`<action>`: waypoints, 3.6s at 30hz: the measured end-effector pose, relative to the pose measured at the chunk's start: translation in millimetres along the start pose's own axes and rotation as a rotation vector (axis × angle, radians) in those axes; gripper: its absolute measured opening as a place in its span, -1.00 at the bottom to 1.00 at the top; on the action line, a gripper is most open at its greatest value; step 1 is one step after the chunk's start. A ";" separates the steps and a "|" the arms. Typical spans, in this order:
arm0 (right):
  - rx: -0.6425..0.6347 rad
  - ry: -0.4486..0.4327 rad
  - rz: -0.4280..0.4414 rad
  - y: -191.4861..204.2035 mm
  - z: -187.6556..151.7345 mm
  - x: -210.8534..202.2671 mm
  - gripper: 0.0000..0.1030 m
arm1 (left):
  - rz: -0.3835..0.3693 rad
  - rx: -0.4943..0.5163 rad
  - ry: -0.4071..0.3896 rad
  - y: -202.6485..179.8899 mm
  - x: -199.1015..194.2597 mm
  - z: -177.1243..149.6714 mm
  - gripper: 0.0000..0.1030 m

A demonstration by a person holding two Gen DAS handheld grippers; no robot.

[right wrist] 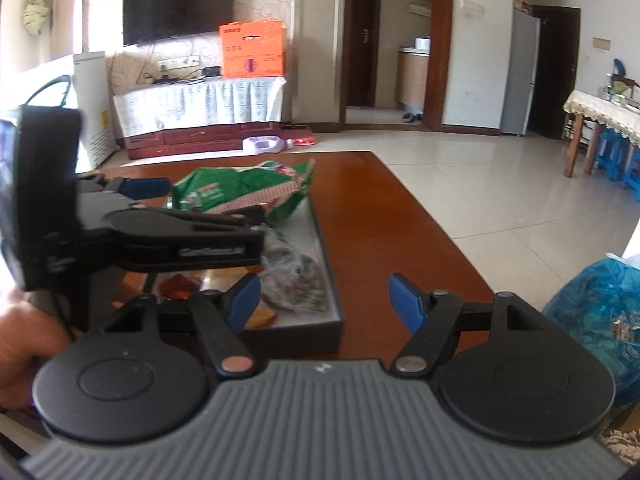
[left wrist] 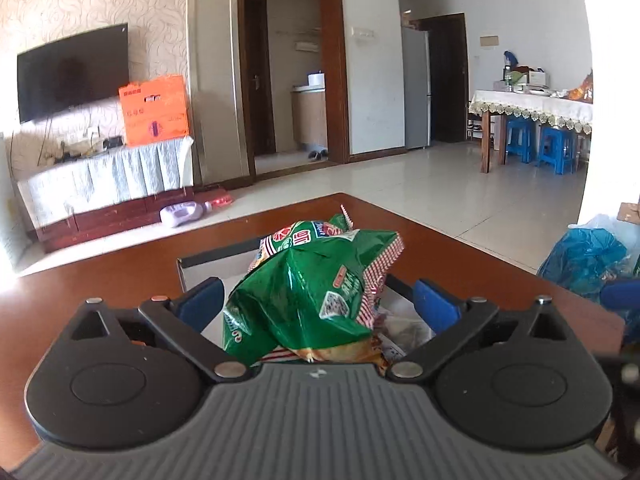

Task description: Organize snacks

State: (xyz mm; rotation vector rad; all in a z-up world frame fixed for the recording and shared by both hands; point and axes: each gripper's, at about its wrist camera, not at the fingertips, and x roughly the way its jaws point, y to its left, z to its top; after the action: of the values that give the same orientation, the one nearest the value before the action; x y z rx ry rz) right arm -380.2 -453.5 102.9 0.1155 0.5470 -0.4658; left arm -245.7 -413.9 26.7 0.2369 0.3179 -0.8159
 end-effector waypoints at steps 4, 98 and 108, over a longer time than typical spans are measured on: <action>0.050 -0.035 -0.038 -6.4 -2.8 -9.7 0.42 | 0.030 -0.003 -0.023 2.5 -26.2 -1.4 0.98; 0.040 0.133 -0.023 38.0 -34.4 -52.1 0.65 | 0.156 -0.094 0.118 21.0 -180.7 -38.9 1.00; 0.041 0.136 -0.020 37.9 -33.7 -51.8 0.65 | 0.155 -0.095 0.119 20.5 -180.4 -38.8 1.00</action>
State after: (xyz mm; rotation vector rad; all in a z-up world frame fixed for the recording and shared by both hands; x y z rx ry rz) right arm -418.0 -391.6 100.9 0.1814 0.6724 -0.4913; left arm -353.5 -266.1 58.6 0.2186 0.4434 -0.6329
